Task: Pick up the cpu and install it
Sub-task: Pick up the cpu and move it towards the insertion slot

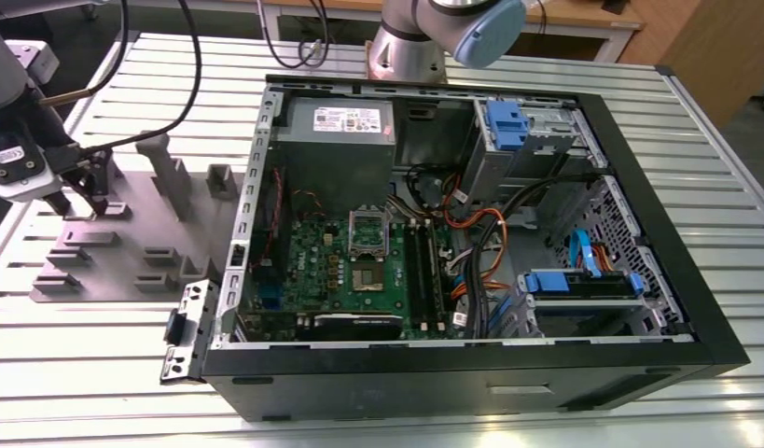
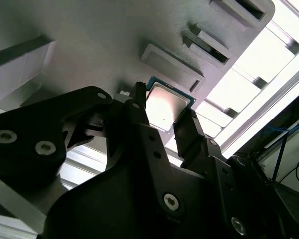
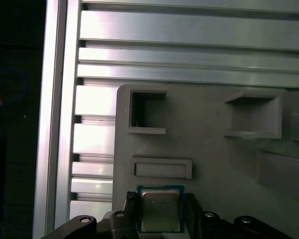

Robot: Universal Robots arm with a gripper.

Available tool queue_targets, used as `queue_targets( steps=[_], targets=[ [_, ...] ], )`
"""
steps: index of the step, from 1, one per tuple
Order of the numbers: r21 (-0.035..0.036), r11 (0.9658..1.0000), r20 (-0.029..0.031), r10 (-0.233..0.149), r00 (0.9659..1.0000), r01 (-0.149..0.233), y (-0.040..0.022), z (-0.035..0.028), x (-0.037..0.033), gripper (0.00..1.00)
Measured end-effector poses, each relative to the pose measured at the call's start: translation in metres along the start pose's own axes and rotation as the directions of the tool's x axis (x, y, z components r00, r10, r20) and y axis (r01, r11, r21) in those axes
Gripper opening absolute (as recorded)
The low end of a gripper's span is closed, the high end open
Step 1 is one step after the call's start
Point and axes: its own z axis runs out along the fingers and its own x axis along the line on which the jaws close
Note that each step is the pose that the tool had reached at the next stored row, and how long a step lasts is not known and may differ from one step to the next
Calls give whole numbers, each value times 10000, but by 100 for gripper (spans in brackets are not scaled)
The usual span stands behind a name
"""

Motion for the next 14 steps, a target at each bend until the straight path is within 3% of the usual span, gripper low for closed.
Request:
queue_targets(
  steps=[14],
  targets=[
    [0, 10000, 0, 0, 10000, 0, 1, -29, 0, 47]
  ],
)
